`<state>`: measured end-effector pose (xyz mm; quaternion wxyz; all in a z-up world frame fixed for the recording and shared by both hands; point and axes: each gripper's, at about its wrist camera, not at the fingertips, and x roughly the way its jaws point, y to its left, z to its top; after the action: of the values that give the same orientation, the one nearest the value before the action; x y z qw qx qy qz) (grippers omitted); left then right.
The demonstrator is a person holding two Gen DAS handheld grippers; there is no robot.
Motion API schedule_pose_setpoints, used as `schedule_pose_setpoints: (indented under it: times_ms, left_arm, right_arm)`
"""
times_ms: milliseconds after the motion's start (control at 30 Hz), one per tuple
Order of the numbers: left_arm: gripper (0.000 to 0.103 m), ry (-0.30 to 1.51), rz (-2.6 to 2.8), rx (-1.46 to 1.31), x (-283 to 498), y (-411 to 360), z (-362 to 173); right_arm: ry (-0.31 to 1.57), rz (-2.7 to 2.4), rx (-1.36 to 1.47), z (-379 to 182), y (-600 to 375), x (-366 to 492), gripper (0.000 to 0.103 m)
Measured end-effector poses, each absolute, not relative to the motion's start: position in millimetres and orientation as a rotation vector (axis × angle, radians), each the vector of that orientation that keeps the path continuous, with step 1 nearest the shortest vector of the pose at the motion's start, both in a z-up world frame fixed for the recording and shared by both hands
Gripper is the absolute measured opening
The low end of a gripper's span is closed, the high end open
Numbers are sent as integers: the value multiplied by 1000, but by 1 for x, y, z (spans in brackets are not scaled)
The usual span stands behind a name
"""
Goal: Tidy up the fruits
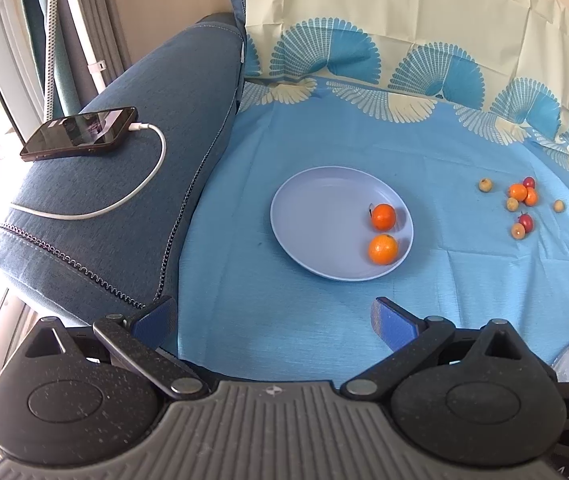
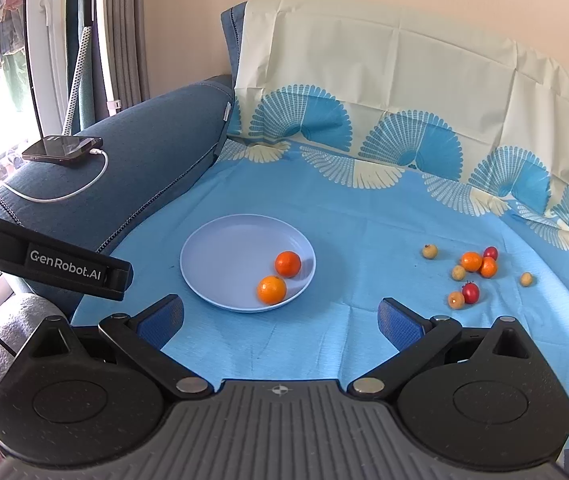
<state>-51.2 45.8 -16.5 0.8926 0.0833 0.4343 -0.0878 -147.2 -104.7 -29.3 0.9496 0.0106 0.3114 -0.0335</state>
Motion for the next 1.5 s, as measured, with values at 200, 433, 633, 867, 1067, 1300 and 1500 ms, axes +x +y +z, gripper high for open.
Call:
schedule_pose_setpoints:
  times_ms: [200, 433, 633, 867, 1067, 1300, 1500]
  left_arm:
    - [103, 909, -177, 176, -48, 45, -18]
    - [103, 930, -171, 186, -42, 42, -23]
    - [103, 950, -175, 204, -33, 31, -29]
    - [103, 969, -190, 240, -21, 8, -36]
    - [103, 984, -208, 282, -8, -23, -43]
    - [103, 1004, -257, 339, 14, -80, -55]
    - [103, 1012, -330, 375, 46, -155, -74]
  right_arm:
    - [641, -66, 27, -31, -104, -144, 102]
    - [655, -71, 44, -36, -111, -139, 102]
    - [669, -96, 69, -43, -123, -132, 102]
    - [681, -149, 100, -53, -146, -125, 102]
    - [676, -235, 135, -64, -181, -120, 102]
    - [665, -409, 192, -89, -250, -120, 102]
    - [651, -561, 274, -118, -324, -111, 102]
